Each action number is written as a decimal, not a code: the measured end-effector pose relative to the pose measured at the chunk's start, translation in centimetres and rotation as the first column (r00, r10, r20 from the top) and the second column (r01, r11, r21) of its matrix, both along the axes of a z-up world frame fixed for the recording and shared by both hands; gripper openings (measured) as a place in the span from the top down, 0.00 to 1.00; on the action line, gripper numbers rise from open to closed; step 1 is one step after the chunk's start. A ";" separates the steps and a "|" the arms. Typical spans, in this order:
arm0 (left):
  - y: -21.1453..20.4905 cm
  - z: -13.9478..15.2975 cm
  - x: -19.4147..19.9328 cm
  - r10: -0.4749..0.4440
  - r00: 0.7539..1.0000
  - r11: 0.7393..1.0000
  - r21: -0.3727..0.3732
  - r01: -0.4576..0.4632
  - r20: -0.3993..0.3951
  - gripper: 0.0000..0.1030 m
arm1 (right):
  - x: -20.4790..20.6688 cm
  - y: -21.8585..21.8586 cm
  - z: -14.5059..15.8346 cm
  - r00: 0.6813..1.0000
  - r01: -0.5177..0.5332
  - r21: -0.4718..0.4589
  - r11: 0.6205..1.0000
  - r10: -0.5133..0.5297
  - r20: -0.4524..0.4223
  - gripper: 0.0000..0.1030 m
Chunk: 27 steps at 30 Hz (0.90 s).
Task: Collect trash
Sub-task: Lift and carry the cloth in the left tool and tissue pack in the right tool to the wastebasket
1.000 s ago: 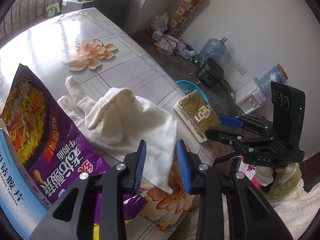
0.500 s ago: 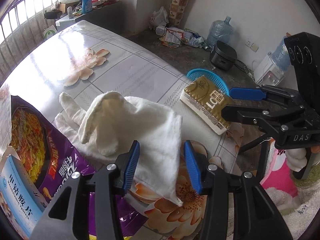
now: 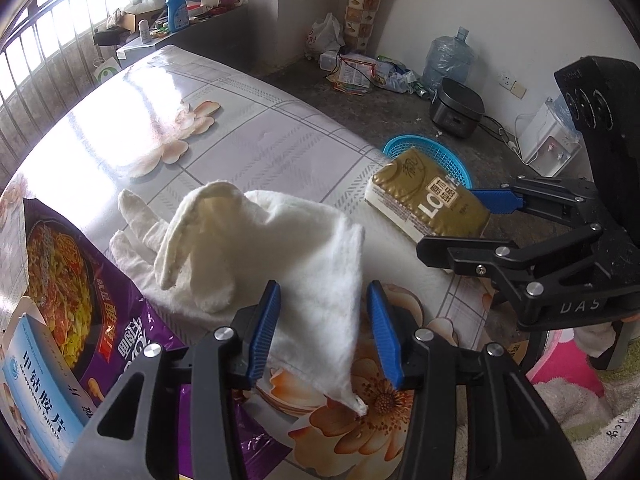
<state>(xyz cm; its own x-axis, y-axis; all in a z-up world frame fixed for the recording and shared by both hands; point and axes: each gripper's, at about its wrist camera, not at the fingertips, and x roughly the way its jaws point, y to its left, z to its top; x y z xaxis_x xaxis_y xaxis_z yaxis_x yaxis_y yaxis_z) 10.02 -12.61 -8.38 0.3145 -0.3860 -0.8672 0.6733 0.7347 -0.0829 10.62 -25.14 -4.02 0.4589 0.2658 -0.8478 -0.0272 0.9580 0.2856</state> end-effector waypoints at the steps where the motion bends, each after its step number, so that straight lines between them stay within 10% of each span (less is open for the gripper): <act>1: 0.0 -0.1 -0.1 0.001 1.000 1.000 0.000 -0.001 0.001 0.59 | 0.0 0.0 0.1 1.000 0.000 -0.004 1.000 0.000 0.000 0.40; 27: 1.1 0.1 -0.1 0.033 0.999 0.999 -0.009 -0.032 0.021 0.77 | -0.3 -0.6 0.5 0.999 0.041 0.017 0.999 -0.041 0.002 0.51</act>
<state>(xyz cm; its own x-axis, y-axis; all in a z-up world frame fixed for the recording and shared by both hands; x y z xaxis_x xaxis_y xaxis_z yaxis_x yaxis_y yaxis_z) 9.90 -11.51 -8.24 0.3454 -0.3831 -0.8567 0.6507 0.7556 -0.0756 10.36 -25.74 -3.47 0.4717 0.2605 -0.8424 0.0117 0.9534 0.3014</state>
